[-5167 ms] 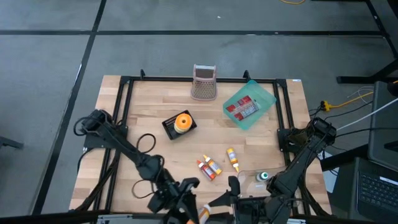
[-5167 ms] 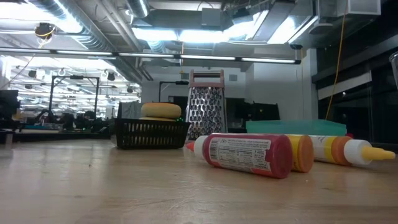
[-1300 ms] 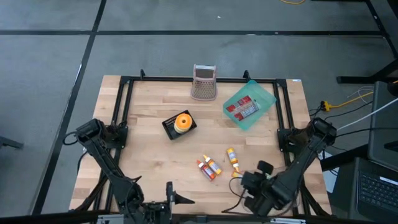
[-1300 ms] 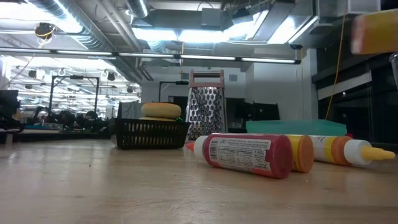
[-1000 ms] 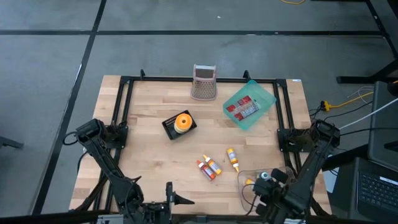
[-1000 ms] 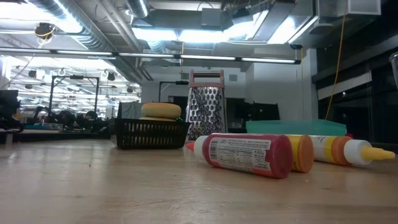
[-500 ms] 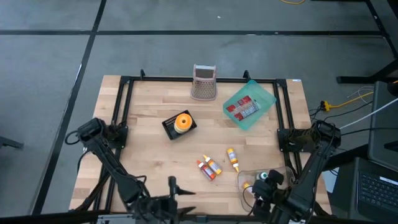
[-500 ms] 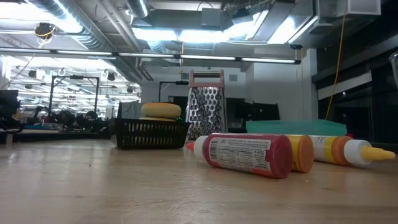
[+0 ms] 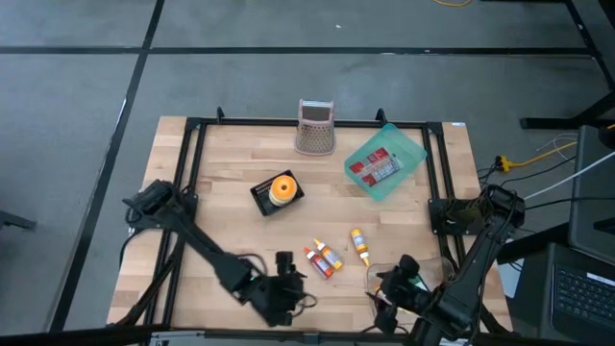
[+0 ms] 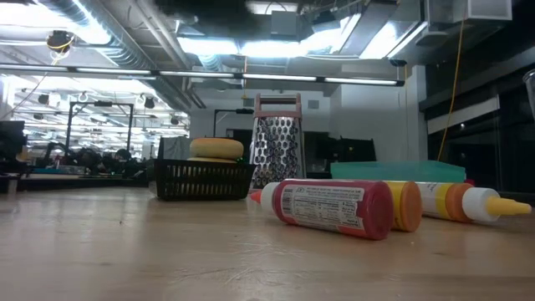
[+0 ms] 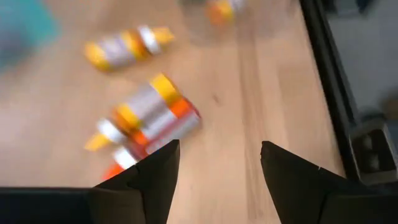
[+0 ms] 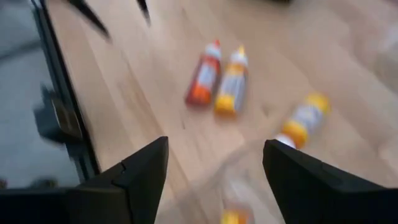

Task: Pick & Place Food Item
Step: Put the orange food coloring bottle into the transparent bin

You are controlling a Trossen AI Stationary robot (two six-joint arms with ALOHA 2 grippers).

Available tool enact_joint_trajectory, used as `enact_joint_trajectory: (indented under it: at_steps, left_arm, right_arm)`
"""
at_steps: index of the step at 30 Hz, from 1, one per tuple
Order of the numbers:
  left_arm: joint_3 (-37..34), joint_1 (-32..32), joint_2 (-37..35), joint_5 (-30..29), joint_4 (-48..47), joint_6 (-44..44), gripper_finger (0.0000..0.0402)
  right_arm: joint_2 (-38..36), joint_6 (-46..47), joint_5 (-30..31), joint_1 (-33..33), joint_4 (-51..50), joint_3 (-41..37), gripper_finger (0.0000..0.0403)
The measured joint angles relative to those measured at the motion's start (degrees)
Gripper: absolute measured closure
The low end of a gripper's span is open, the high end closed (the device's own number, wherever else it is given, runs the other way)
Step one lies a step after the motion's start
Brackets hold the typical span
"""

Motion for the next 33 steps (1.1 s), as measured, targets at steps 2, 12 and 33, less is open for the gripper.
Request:
enact_joint_trajectory:
  at_steps: [2, 12, 33]
  left_arm:
    - [0.02, 2.22, 1.12, 6.8, -1.46, 1.6, 0.0182]
    - [0.02, 9.99, 2.17, 12.51, -10.83, 11.31, 0.0183]
    - [0.01, 19.38, 6.64, 22.22, -13.29, 26.2, 0.0196]
  right_arm:
    - [0.0, -2.47, 3.72, -0.75, 2.33, 0.0, 0.0145]
    - [0.0, -14.06, 6.66, -3.73, 8.48, 0.0, 0.0144]
    - [0.0, -16.83, 5.63, -4.19, 9.61, -1.35, 0.0144]
